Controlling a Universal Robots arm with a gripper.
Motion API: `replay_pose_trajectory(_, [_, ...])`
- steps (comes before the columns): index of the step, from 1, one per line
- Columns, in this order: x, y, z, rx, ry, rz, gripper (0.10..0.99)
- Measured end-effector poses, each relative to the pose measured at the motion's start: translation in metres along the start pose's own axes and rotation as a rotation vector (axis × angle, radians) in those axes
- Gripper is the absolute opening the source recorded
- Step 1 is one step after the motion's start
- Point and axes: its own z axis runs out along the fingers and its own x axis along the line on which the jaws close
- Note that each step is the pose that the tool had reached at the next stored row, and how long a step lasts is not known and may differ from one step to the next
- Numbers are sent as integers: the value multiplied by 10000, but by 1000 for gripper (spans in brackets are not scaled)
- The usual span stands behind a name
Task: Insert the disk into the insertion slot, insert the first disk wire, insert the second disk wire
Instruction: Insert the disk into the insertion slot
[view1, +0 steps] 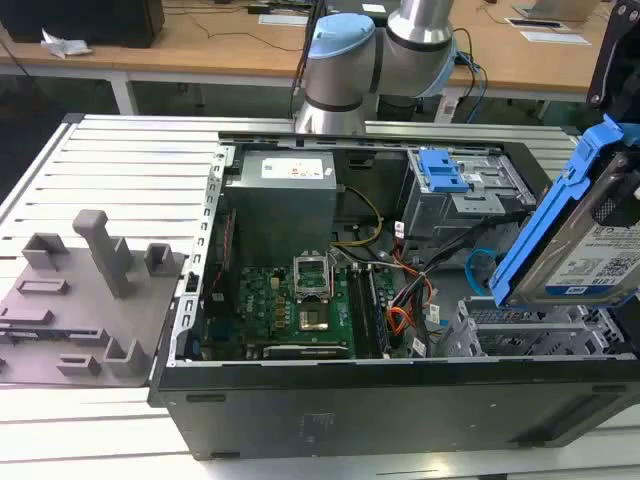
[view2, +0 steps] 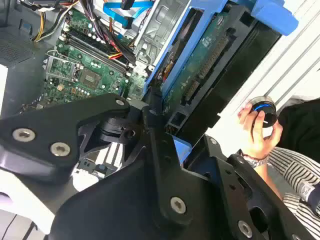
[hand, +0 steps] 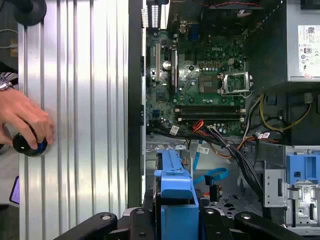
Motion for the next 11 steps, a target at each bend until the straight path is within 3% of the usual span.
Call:
replay_pose_trajectory(7, [0, -3, 88, 0, 9, 0, 365])
replay_pose_trajectory(11, [-1, -7, 175, 0, 9, 0, 365])
